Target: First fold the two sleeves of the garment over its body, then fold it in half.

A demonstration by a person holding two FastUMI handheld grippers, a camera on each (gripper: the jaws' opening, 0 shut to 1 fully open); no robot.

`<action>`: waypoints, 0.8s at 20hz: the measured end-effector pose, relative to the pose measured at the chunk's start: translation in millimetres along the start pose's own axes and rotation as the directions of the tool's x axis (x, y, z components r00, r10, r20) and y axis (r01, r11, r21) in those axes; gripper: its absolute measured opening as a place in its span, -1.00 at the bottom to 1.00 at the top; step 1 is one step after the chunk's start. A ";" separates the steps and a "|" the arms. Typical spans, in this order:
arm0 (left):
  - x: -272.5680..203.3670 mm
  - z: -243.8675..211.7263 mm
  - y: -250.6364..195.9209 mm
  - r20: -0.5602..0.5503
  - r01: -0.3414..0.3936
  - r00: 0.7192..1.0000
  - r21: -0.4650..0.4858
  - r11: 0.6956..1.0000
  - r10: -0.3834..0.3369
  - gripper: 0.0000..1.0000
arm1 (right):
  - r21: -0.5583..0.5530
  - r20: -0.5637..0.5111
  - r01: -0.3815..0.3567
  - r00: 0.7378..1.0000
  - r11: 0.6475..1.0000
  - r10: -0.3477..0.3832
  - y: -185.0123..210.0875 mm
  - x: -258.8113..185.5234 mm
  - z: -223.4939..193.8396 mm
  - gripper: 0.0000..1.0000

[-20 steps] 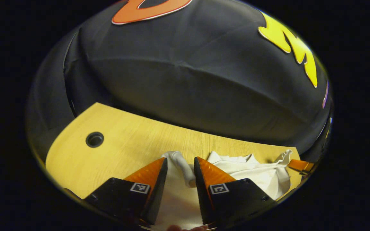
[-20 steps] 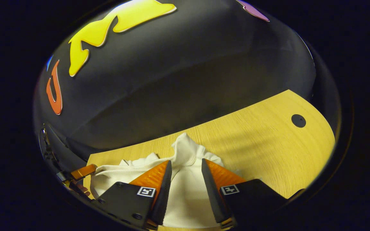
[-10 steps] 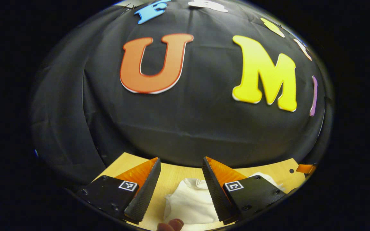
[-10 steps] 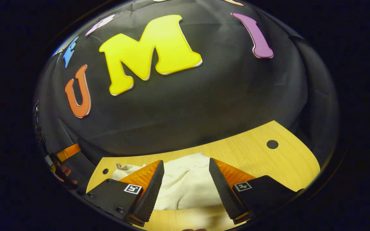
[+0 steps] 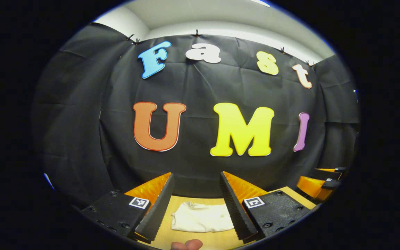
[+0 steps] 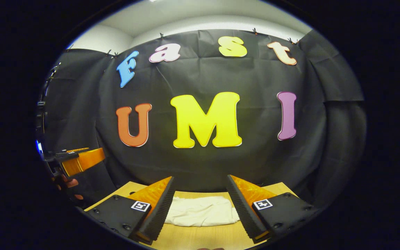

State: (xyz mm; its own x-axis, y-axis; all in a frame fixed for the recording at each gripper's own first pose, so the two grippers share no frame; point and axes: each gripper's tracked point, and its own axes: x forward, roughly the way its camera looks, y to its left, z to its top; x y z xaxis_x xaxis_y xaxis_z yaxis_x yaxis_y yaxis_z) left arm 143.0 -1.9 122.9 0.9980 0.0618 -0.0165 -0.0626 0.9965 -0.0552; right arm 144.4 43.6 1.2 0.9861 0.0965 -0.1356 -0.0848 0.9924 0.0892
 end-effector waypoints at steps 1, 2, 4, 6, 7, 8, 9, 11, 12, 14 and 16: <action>-12.8 -1.8 -3.4 0.008 0.000 1.000 0.020 1.000 -0.001 0.67 | -0.010 0.009 0.002 1.000 1.000 -0.001 1.5 -13.0 -0.5 0.76; -27.1 -4.4 -8.1 0.005 0.005 1.000 0.025 1.000 -0.005 0.67 | -0.018 0.021 0.006 1.000 1.000 -0.005 2.4 -27.3 -2.4 0.84; -54.1 -9.2 -16.1 0.005 0.005 1.000 -0.003 1.000 -0.005 0.67 | -0.029 0.034 0.010 0.999 1.000 -0.009 4.4 -50.7 -8.3 0.84; -74.3 -17.9 -21.9 0.000 0.004 1.000 -0.042 0.999 -0.004 0.68 | -0.041 0.033 0.014 0.999 0.999 -0.013 5.9 -69.1 -17.5 0.84; -84.8 -24.0 -24.2 -0.003 0.005 1.000 -0.045 0.999 -0.005 0.67 | -0.043 0.028 0.016 1.000 0.999 -0.015 7.8 -76.3 -22.1 0.84; -91.8 -25.5 -26.5 0.006 0.010 1.000 -0.043 0.999 -0.010 0.68 | -0.043 0.026 0.013 1.000 0.999 -0.012 8.7 -83.0 -25.4 0.84; -97.4 -24.1 -29.5 0.014 0.018 1.000 -0.032 0.999 -0.018 0.68 | -0.031 0.023 0.012 1.000 0.999 -0.011 9.2 -88.6 -27.4 0.85; -102.1 -24.7 -32.6 0.019 0.028 0.999 -0.004 1.000 -0.028 0.67 | -0.017 0.012 0.003 1.000 1.000 -0.003 10.5 -92.8 -32.4 0.86; -103.9 -24.3 -33.6 0.020 0.031 0.999 0.001 1.000 -0.031 0.67 | -0.015 0.010 0.002 1.000 1.000 -0.002 9.6 -94.0 -33.2 0.85; -106.0 -22.1 -36.0 0.027 0.036 0.999 -0.005 0.999 -0.036 0.69 | -0.012 0.016 0.004 1.000 1.000 -0.004 10.0 -94.7 -29.5 0.85; -108.2 -22.2 -39.0 0.025 0.046 0.999 -0.015 0.999 -0.046 0.68 | -0.017 0.036 0.009 0.999 1.000 -0.008 7.7 -97.3 -23.0 0.85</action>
State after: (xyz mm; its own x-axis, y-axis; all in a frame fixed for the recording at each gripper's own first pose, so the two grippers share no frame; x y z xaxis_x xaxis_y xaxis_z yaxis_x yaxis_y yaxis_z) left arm 37.2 -48.7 104.6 0.9998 0.0177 0.0112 -0.0168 0.9974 -0.0706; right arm 44.5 43.6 -7.5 0.9912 0.0854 -0.1012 -0.0785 0.9944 0.0708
